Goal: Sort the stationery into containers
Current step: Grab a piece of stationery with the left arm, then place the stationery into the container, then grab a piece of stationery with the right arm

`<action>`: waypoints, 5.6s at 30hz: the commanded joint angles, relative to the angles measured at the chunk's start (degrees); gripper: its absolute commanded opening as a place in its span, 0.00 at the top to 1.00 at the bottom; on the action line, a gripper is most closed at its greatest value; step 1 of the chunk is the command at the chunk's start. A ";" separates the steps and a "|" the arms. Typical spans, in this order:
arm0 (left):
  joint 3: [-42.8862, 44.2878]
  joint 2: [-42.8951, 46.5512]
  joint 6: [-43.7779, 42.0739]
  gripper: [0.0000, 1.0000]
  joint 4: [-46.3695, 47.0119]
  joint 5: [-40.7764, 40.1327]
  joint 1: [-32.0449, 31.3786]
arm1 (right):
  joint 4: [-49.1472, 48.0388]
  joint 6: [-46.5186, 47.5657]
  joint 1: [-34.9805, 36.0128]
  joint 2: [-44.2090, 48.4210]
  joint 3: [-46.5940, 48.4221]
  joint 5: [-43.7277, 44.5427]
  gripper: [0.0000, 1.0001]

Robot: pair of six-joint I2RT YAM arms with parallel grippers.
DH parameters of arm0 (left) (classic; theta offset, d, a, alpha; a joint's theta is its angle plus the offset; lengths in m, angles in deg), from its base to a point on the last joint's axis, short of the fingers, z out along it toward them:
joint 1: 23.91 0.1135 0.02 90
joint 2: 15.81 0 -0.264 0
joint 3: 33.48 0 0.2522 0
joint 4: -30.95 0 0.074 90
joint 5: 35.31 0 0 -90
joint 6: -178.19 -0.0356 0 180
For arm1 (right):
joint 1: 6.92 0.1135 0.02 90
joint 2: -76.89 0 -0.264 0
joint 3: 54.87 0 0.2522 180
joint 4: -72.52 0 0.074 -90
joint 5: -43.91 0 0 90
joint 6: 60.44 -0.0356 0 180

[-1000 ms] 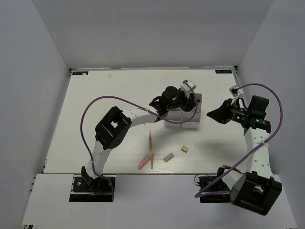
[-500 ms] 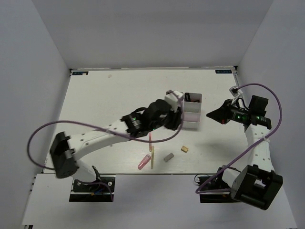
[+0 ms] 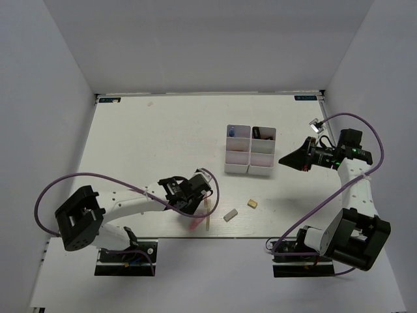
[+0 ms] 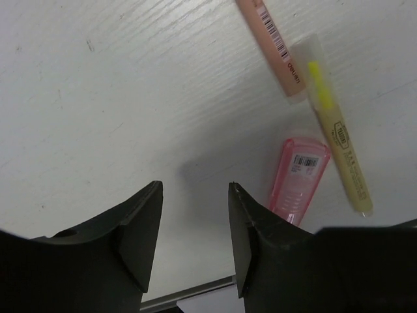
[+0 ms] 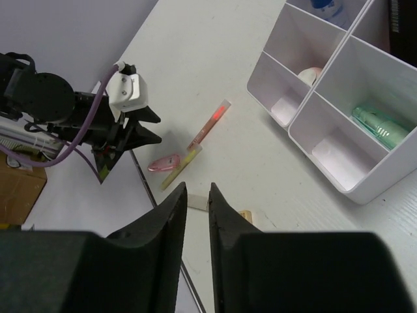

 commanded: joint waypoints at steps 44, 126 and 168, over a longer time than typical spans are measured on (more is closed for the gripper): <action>-2.26 -3.76 -3.01 0.38 13.43 18.45 -1.87 | 1.57 2.01 -0.70 -1.65 1.99 -1.67 0.73; 42.13 -45.78 -4.94 1.00 82.78 44.72 16.68 | 21.50 23.10 -4.56 -5.87 6.39 -9.67 0.67; 20.81 2.26 -2.58 0.37 -3.87 -1.81 11.84 | -4.01 7.84 17.47 7.41 15.00 57.84 0.58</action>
